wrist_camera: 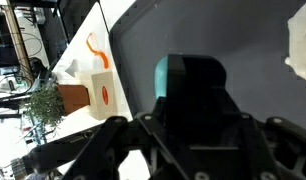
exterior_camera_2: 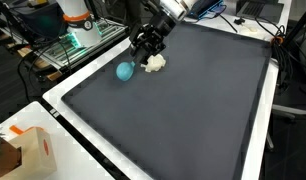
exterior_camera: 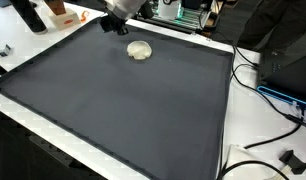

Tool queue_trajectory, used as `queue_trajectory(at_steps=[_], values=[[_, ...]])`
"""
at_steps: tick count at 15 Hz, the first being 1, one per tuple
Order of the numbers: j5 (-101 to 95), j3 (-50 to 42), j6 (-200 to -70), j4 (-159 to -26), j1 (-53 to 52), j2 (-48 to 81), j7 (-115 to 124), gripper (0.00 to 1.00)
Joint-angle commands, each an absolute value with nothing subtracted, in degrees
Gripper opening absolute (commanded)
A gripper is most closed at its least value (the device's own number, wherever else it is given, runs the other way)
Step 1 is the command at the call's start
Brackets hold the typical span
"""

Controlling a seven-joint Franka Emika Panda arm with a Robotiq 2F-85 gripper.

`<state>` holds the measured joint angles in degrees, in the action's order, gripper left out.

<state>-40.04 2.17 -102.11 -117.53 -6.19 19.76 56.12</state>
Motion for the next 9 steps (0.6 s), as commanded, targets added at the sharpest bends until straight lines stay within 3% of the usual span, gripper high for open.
queue_trajectory(at_steps=[1,9], values=[[-41.1,1.5,-100.9,-116.1,-7.5,21.5,54.1,0.25],[-42.4,1.8,-101.0,-116.0,-9.5,22.9,50.1,0.25]])
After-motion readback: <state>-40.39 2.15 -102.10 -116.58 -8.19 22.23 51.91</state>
